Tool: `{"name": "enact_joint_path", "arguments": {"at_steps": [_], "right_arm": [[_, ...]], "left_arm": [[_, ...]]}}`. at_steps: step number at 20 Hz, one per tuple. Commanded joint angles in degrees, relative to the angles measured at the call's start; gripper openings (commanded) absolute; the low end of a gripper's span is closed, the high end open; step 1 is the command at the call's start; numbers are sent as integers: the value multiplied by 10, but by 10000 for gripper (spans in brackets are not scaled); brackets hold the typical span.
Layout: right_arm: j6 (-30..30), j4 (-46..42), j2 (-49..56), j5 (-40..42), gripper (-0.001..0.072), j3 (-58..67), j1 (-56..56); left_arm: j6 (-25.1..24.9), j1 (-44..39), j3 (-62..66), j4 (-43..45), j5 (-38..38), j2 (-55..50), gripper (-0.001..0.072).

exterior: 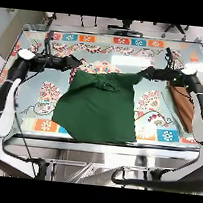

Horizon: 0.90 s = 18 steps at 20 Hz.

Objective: Fold the shirts.

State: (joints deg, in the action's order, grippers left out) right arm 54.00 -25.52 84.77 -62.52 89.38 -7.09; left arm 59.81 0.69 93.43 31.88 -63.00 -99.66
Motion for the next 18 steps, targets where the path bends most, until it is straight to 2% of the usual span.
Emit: {"name": "enact_joint_path", "arguments": {"at_steps": [1,3,5,8,12,16,18], "right_arm": [[4,-15,22,14,24,-1,-10],[4,-15,17,10,24,-1,-31],[4,-15,14,3,24,-1,-54],[4,-15,14,-11,25,-2,-72],[-9,-15,14,-16,24,-2,-72],[-9,-15,14,-21,25,-2,-72],[-9,-15,13,-24,25,-2,-72]], "left_arm": [[68,33,113,0,-132,-72,649],[108,74,140,1,-230,-56,649],[144,110,94,5,-311,-8,649],[153,136,-83,87,-333,114,649],[169,139,-419,183,-229,326,649],[175,139,-704,129,-44,461,649],[132,139,-779,71,29,474,649]]}}
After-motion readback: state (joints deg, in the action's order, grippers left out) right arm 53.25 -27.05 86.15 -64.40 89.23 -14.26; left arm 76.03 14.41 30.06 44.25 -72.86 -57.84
